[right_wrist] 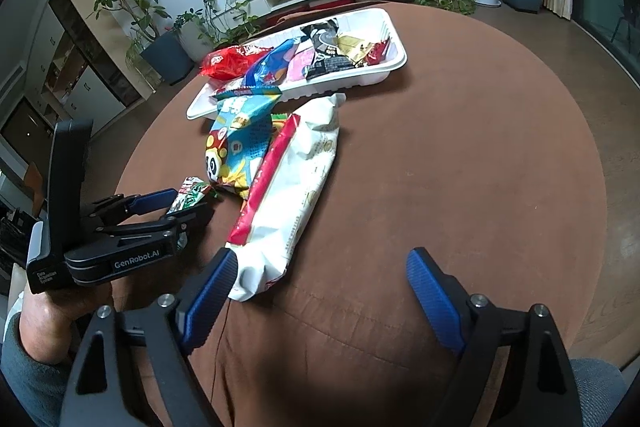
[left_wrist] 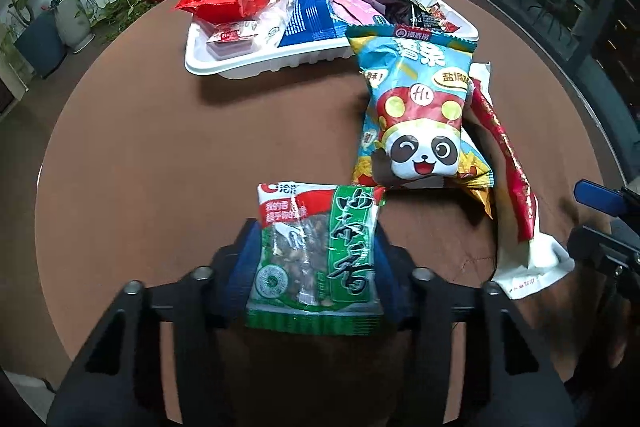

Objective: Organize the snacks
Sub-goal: 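Lift the green packet with the left gripper while the right gripper grasps the white-red packet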

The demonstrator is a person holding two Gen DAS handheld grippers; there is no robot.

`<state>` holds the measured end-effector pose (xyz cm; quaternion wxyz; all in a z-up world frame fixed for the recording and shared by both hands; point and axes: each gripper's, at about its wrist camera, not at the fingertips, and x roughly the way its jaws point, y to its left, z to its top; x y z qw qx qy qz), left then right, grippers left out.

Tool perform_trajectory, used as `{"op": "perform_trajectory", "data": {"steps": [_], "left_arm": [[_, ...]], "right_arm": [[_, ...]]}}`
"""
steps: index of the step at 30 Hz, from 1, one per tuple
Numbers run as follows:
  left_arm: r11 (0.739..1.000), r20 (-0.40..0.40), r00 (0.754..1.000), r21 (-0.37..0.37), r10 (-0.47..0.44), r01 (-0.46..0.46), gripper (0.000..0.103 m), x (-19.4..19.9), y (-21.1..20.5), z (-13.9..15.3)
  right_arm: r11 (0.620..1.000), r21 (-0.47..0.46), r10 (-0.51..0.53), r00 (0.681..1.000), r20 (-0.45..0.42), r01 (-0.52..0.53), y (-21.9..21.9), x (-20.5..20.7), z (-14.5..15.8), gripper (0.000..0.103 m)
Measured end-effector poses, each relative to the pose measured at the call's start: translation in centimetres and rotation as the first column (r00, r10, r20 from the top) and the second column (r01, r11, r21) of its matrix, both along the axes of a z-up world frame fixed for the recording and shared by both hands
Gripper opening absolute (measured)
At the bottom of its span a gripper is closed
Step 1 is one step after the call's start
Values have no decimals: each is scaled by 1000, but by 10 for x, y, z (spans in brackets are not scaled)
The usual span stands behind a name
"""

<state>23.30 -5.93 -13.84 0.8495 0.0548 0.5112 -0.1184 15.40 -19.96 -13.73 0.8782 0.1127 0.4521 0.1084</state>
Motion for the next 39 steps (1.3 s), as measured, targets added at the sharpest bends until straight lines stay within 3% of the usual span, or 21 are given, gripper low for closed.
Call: {"op": "perform_trajectory", "data": {"steps": [3, 9, 13, 21, 25, 33, 39], "left_arm": [[1000, 2, 1000, -16, 7, -7, 29, 1, 8, 1], [999, 24, 1000, -42, 18, -17, 24, -9, 17, 3], [997, 43, 998, -72, 40, -37, 23, -19, 27, 5], [991, 53, 996, -123, 68, -61, 23, -35, 42, 6], [988, 52, 996, -143, 67, -59, 23, -40, 44, 6], [986, 43, 997, -159, 60, -53, 23, -42, 42, 2], [986, 40, 998, -162, 58, -51, 23, -43, 42, 2]], "right_arm": [[1000, -5, 6, 1000, -2, -6, 3, 0, 0, 88], [999, -25, 24, 1000, 9, -24, 14, 4, 5, 84], [997, -49, 56, 998, 2, -56, 26, 12, 8, 75], [990, -110, 84, 994, -64, -91, 57, 35, -2, 74], [981, -164, 83, 991, -107, -100, 64, 48, -9, 63], [971, -192, 111, 982, -155, -140, 56, 42, -15, 56], [970, -218, 75, 985, -158, -109, 36, 42, -11, 52]]}}
